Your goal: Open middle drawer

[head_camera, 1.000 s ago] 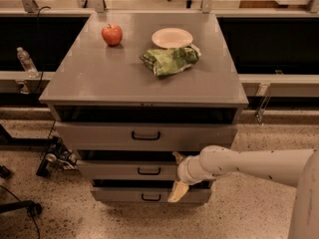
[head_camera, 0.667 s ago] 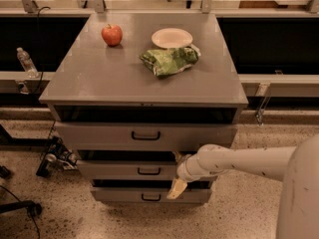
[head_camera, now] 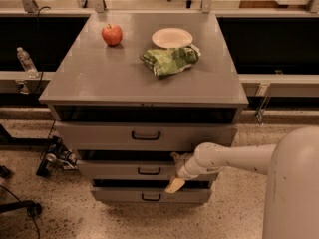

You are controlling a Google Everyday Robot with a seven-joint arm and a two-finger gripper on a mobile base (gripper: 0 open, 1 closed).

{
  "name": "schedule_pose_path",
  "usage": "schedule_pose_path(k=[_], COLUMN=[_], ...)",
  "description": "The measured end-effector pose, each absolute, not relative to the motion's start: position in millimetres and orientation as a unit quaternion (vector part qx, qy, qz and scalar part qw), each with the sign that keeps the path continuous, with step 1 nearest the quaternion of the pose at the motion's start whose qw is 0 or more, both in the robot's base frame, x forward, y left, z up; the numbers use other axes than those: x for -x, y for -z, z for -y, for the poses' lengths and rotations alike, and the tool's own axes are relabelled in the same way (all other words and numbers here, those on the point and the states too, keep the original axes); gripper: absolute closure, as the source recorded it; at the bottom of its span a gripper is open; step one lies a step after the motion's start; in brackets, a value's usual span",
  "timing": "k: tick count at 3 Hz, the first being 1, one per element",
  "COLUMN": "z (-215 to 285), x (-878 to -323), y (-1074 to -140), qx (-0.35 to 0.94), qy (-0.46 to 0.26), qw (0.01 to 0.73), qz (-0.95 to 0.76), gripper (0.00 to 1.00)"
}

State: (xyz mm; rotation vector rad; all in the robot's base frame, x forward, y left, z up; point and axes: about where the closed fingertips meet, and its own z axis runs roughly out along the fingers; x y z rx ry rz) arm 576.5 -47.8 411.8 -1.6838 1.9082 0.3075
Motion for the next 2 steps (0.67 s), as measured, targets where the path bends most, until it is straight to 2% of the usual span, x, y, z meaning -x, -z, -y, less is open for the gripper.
schedule_pose_path(k=[2], z=[50.7], x=[-572.0], y=[-412.4], qx=[0.628], qy=[-0.116], qw=[0.286], qz=[-0.714], gripper=[0.64])
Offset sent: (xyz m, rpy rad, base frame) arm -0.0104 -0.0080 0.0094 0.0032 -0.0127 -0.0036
